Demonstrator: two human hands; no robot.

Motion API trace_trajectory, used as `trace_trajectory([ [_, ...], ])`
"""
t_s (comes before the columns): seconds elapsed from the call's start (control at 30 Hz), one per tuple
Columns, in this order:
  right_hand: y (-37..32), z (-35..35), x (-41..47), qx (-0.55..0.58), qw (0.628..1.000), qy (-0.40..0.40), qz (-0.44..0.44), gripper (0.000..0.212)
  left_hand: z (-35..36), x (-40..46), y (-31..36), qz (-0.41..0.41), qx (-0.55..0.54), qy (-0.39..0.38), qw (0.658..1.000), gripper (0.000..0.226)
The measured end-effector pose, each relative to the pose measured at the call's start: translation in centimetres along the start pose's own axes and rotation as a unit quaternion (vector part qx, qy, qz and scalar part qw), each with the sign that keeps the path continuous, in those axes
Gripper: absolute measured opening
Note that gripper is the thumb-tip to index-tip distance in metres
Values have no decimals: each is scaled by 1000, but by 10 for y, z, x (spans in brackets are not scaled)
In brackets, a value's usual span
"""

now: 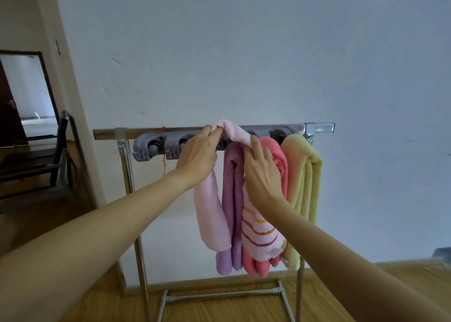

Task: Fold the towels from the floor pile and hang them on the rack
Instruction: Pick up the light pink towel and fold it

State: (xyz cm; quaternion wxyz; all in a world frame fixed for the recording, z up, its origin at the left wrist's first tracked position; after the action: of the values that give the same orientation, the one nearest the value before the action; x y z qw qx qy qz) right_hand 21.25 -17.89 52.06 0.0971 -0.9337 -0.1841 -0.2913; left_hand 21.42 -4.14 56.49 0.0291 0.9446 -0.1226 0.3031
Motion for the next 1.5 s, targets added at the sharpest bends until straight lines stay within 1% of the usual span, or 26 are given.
trace_trajectory([
  [0.07, 6, 15, -6, -4, 1000, -8, -8, 63, 1, -2, 3, 21, -6, 11, 1000, 49],
  [0.1, 9, 24, -9, -1, 1000, -9, -18, 63, 2, -3, 4, 36, -3, 14, 999, 50],
  [0.17, 18, 38, -12, 20, 999, 9, -31, 55, 7, -6, 7, 62, 7, 9, 998, 53],
  [0.23, 26, 45, -17, 43, 998, 27, -41, 51, 17, -10, 3, 66, -2, -2, 998, 55],
  [0.3, 32, 51, -23, 41, 996, 27, -69, 49, 30, -20, -5, 69, -18, -4, 997, 56],
  [0.37, 39, 59, -28, 48, 994, 11, -101, 56, 45, -34, -10, 78, -40, -4, 996, 56],
  [0.43, 44, 67, -30, 65, 992, 7, -108, 59, 57, -51, -10, 91, -55, 7, 994, 54],
  [0.5, 46, 72, -34, 97, 990, 19, -101, 60, 65, -67, -6, 95, -73, 27, 992, 57],
  [0.57, 46, 73, -40, 126, 986, 37, -105, 64, 72, -78, -2, 80, -134, 44, 987, 63],
  [0.67, 45, 75, -51, 176, 978, 62, -98, 68, 89, -91, -3, -2, -263, 57, 963, 70],
  [0.73, 45, 80, -60, 209, 971, 79, -81, 68, 108, -98, -7, -73, -301, 41, 950, 67],
  [0.83, 48, 93, -73, 242, 967, 69, -28, 61, 140, -114, -17, -137, -331, -9, 934, 48],
  [0.9, 50, 101, -78, 215, 975, 46, 9, 49, 157, -122, -24, -166, -322, -63, 930, 26],
  [0.93, 52, 106, -81, 192, 981, 30, 25, 44, 164, -125, -28, -183, -317, -89, 927, 18],
  [0.97, 53, 109, -82, 175, 984, 18, 37, 41, 167, -127, -33, -204, -312, -98, 923, 17],
  [1.0, 55, 111, -83, 166, 985, 13, 44, 37, 166, -128, -40, -232, -308, -88, 919, 18],
  [1.1, 61, 114, -85, 183, 982, 25, 45, 25, 160, -127, -60, -341, -293, -6, 893, 20],
  [1.13, 62, 114, -85, 187, 981, 29, 40, 24, 158, -128, -62, -368, -285, 11, 885, 21],
  [1.17, 63, 115, -86, 187, 981, 31, 37, 23, 158, -128, -62, -377, -272, 16, 885, 21],
  [1.2, 64, 115, -86, 186, 981, 32, 35, 22, 162, -127, -60, -367, -264, 5, 892, 20],
  [1.27, 65, 115, -85, 186, 981, 27, 34, 22, 171, -126, -48, -306, -294, -47, 904, 20],
  [1.3, 65, 114, -85, 189, 981, 25, 34, 21, 177, -125, -40, -273, -332, -84, 899, 25],
  [1.37, 66, 113, -85, 201, 979, 18, 29, 19, 184, -127, -23, -221, -413, -157, 869, 34],
  [1.4, 66, 112, -85, 208, 978, 16, 24, 17, 187, -127, -12, -200, -441, -179, 856, 37],
  [1.43, 66, 110, -86, 211, 977, 15, 15, 15, 187, -127, -2, -184, -462, -187, 847, 39],
  [1.5, 65, 106, -88, 211, 977, 19, -4, 10, 188, -124, 14, -179, -481, -173, 841, 47],
])
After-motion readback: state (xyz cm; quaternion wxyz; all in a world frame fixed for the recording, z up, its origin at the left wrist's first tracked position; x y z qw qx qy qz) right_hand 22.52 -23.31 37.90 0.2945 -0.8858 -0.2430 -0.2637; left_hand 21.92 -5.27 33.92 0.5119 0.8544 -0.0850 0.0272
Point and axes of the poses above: each hand's wrist, its own x-axis towards the middle knuckle, its own z-axis out of the palm, y = z × x, the point moved 4 cm from there along x, towards the middle knuckle, and after that the axes turned 12 degrees about -y, right-handed, at the moved point
